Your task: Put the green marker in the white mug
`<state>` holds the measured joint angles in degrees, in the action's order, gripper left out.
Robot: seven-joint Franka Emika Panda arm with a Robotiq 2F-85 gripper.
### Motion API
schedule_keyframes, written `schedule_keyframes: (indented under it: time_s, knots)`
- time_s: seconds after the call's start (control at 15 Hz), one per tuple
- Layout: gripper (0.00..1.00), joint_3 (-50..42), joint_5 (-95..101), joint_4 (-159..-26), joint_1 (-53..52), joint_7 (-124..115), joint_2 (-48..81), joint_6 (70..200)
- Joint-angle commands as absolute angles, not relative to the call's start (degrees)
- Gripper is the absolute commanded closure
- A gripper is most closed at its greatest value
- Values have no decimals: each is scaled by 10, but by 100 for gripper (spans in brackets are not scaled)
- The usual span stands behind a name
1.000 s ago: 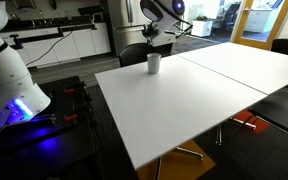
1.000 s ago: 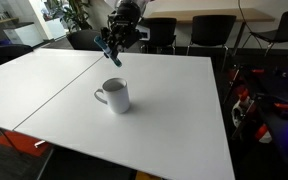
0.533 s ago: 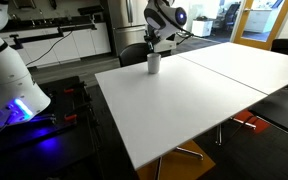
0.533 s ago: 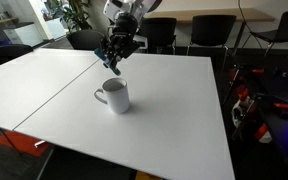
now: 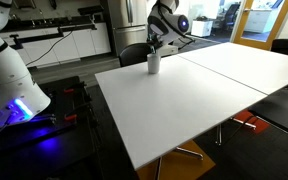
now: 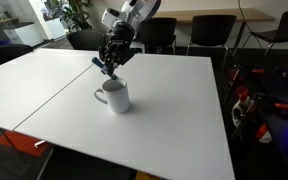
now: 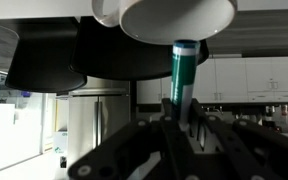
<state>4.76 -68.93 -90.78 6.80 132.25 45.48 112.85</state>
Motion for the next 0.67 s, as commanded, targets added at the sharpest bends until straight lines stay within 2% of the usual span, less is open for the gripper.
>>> schedule_keyframes:
  time_s: [0.0, 0.33, 0.4, 0.47, 0.6]
  knots:
    - [95, 42, -686, -874, 65, 1298, 477, 1111]
    - [95, 42, -685, -866, 66, 1285, 489, 1111]
    - [55, 43, -685, -867, 67, 1282, 489, 1111]
    - [54, 43, -688, -870, 68, 1281, 487, 1112]
    - [41, 43, -690, -873, 70, 1282, 485, 1113]
